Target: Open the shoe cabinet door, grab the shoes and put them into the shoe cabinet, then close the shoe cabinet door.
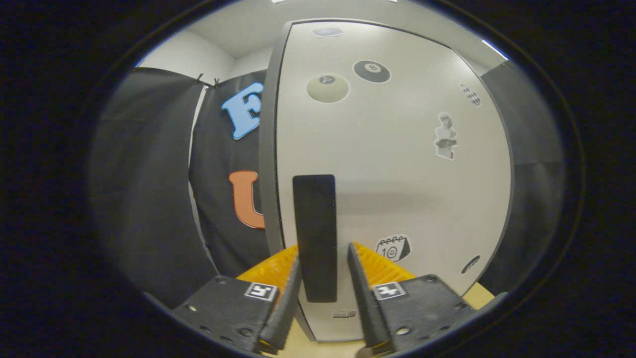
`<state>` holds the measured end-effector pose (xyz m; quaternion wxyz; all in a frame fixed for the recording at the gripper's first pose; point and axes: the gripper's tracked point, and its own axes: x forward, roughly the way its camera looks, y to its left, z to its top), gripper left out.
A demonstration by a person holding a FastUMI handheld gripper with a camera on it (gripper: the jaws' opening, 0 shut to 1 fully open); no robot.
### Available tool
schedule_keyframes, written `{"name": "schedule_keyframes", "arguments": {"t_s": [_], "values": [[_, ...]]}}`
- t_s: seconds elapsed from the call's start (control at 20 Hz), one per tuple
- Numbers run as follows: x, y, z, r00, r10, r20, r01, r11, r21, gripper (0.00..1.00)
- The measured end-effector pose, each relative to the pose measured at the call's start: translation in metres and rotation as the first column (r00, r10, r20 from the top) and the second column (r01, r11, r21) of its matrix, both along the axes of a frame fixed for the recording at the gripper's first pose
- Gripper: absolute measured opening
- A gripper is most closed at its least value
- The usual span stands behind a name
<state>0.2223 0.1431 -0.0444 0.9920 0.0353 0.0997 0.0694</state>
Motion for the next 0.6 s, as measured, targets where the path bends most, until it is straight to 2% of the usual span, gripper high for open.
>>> {"name": "schedule_keyframes", "arguments": {"t_s": [0.05,0.25,0.6], "values": [[-0.007,-0.002,0.0,1.0,-0.01,-0.007,0.01,1.0,-0.011,0.36],[-0.012,-0.003,-0.001,1.0,0.023,-0.019,-0.023,1.0,0.007,0.34],[-0.045,-0.01,0.004,0.986,0.165,-0.039,-0.164,0.986,0.021,0.32]]}}
